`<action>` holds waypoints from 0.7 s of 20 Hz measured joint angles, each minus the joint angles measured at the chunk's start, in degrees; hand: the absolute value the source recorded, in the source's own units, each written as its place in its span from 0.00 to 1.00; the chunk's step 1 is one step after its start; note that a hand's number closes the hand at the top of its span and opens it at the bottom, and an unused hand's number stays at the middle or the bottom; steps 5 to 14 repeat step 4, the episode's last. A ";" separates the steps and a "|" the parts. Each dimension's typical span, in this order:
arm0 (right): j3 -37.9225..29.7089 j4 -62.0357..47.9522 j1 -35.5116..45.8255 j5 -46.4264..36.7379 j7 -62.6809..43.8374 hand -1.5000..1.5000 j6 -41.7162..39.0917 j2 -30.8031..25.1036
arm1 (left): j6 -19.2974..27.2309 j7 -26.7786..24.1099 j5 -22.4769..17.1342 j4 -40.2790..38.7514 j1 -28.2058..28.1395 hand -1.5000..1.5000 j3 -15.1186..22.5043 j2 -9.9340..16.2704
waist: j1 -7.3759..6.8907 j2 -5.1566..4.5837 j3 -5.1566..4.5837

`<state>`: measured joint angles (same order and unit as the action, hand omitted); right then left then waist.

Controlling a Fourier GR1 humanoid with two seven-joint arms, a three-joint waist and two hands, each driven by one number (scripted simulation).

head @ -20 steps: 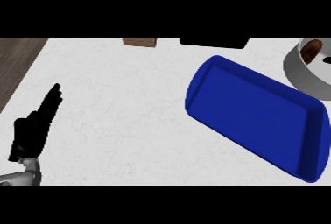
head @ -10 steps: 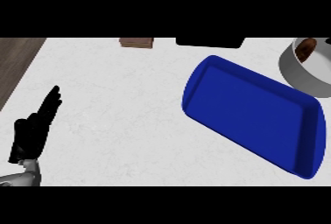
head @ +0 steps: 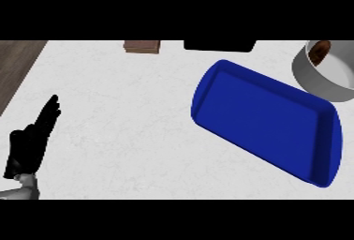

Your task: Pick the sweet potato from the tray and place it in the pot

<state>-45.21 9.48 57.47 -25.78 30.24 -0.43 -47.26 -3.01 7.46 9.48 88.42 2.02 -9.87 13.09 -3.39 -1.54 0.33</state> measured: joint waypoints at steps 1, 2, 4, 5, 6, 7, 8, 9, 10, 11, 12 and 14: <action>-0.39 -0.09 -0.90 0.51 0.73 0.00 -1.34 -0.52 | 0.29 -0.24 0.21 -0.33 -0.07 0.50 0.10 -0.30 | 0.19 0.04 -0.01; -1.03 -0.29 -1.92 1.25 1.44 0.00 -2.63 -1.03 | 0.15 -0.58 0.04 -0.57 -0.36 0.50 -0.28 -0.04 | 0.31 0.07 -0.02; -1.78 -0.28 -3.11 2.32 1.58 0.00 -5.23 -2.70 | 0.26 -0.86 0.20 -0.27 -1.02 0.50 -0.26 -0.16 | 0.61 0.25 -0.03; -1.78 -0.28 -3.11 2.32 1.58 0.00 -5.23 -2.70 | 0.26 -0.86 0.20 -0.27 -1.02 0.50 -0.26 -0.16 | 0.61 0.25 -0.03; -1.78 -0.28 -3.11 2.32 1.58 0.00 -5.23 -2.70 | 0.26 -0.86 0.20 -0.27 -1.02 0.50 -0.26 -0.16 | 0.61 0.25 -0.03; -1.78 -0.28 -3.11 2.32 1.58 0.00 -5.23 -2.70 | 0.26 -0.86 0.20 -0.27 -1.02 0.50 -0.26 -0.16 | 0.61 0.25 -0.03; -1.78 -0.28 -3.11 2.32 1.58 0.00 -5.23 -2.70 | 0.26 -0.86 0.20 -0.27 -1.02 0.50 -0.26 -0.16 | 0.61 0.25 -0.03; -1.78 -0.28 -3.11 2.32 1.58 0.00 -5.23 -2.70 | 0.26 -0.86 0.20 -0.27 -1.02 0.50 -0.26 -0.16 | 0.61 0.25 -0.03; -1.78 -0.28 -3.11 2.32 1.58 0.00 -5.23 -2.70 | 0.26 -0.86 0.20 -0.27 -1.02 0.50 -0.26 -0.16 | 0.61 0.25 -0.03; -1.78 -0.28 -3.11 2.32 1.58 0.00 -5.23 -2.70 | 0.26 -0.86 0.20 -0.27 -1.02 0.50 -0.26 -0.16 | 0.61 0.25 -0.03; -1.78 -0.28 -3.11 2.32 1.58 0.00 -5.23 -2.70 | 0.26 -0.86 0.20 -0.27 -1.02 0.50 -0.26 -0.16 | 0.61 0.25 -0.03; -1.78 -0.28 -3.11 2.32 1.58 0.00 -5.23 -2.70 | 0.26 -0.86 0.20 -0.27 -1.02 0.50 -0.26 -0.16 | 0.61 0.25 -0.03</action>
